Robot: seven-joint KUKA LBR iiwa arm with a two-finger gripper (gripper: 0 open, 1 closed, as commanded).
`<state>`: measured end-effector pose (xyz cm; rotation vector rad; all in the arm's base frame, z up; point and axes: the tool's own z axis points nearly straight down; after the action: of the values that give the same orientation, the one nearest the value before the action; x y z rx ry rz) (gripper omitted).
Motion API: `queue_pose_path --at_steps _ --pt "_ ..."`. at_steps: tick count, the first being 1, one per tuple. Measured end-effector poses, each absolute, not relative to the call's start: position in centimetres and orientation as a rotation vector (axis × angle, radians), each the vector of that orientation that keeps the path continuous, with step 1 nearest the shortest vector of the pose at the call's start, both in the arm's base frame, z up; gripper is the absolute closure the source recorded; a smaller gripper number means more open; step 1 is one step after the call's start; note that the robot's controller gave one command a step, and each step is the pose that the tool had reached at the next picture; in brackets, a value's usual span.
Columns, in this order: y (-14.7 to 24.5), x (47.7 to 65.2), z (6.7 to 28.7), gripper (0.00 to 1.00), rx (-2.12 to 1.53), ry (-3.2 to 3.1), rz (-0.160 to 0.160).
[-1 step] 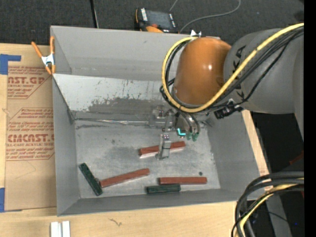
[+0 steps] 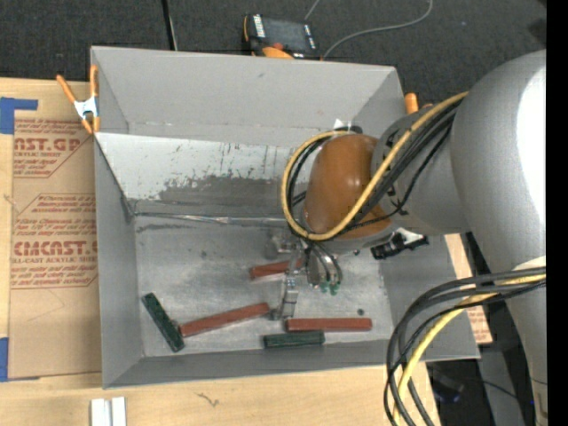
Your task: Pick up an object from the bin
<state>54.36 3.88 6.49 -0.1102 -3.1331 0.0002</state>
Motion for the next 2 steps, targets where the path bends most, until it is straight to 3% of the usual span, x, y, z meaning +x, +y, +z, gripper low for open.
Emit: queue_pose_path --at_steps 1,2 --pt "3.9 54.7 7.1 1.00 -0.109 -3.143 -0.002" --pt "-0.1 53.7 21.0 1.00 0.518 -3.106 0.003"
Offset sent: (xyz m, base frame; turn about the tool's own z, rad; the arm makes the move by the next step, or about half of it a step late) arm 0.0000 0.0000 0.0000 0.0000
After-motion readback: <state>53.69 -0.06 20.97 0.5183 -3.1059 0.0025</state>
